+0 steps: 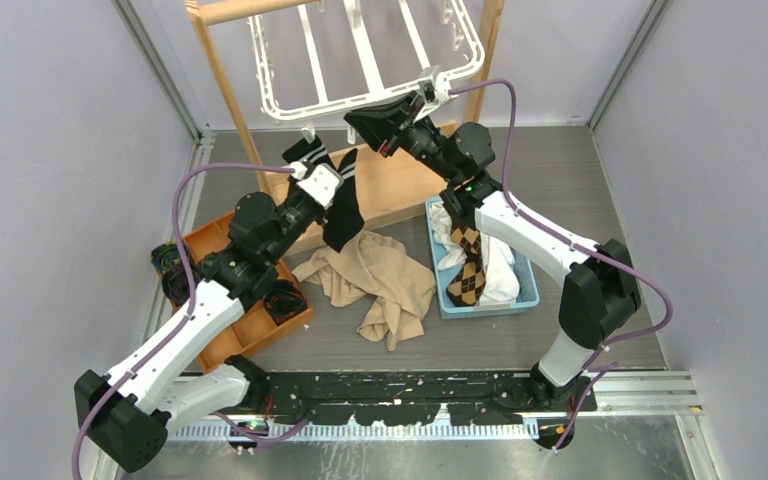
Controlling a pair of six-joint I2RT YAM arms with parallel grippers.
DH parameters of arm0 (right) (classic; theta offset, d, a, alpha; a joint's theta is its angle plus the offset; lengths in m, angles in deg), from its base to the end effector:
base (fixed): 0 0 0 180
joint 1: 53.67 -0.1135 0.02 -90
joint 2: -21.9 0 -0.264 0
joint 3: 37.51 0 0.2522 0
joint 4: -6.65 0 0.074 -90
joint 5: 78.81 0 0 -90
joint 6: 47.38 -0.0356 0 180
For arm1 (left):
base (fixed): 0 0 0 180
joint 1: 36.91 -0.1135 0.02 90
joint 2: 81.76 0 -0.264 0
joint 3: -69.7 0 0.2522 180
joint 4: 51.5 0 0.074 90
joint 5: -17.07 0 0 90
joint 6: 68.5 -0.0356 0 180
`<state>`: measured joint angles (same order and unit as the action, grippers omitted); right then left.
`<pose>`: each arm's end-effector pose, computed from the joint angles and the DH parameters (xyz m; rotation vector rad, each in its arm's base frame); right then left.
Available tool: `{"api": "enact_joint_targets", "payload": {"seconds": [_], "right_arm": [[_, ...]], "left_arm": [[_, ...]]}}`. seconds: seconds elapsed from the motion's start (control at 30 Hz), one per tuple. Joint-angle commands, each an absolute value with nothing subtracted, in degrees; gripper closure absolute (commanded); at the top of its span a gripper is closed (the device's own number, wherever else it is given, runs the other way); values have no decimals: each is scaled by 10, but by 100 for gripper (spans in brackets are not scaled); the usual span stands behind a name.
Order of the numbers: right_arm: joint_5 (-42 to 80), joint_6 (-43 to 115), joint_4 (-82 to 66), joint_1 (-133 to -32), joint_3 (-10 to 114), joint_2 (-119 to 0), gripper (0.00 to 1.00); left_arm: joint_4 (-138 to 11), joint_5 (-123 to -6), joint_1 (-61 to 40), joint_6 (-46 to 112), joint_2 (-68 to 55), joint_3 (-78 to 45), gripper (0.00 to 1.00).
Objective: Clip the socks to the hanger
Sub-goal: Open the clamp at the hanger, then clamp the sock onto the hanger.
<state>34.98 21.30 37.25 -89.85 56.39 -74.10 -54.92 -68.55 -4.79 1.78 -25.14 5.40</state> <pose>0.3090 0.2438 0.4177 -0.5382 1.0596 1.1126 0.1966 -0.1267 0.3758 0.7111 1.3218 -0.2315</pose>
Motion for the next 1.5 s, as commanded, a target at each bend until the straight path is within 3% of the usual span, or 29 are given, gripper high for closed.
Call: {"api": "enact_joint_targets", "payload": {"seconds": [0.0, 0.57, 0.87, 1.47], "right_arm": [[319, 246, 301, -914, 593, -708, 88], [242, 265, 200, -940, 629, -703, 89], [250, 269, 207, -940, 626, -700, 89], [243, 255, 195, -939, 630, -701, 90]], "left_arm": [[-532, -763, -35, 37, -256, 48, 100], [-493, -899, 35, 103, -222, 21, 100], [-498, -812, 20, 135, -242, 26, 100], [-492, -900, 19, 187, -251, 30, 100]]}}
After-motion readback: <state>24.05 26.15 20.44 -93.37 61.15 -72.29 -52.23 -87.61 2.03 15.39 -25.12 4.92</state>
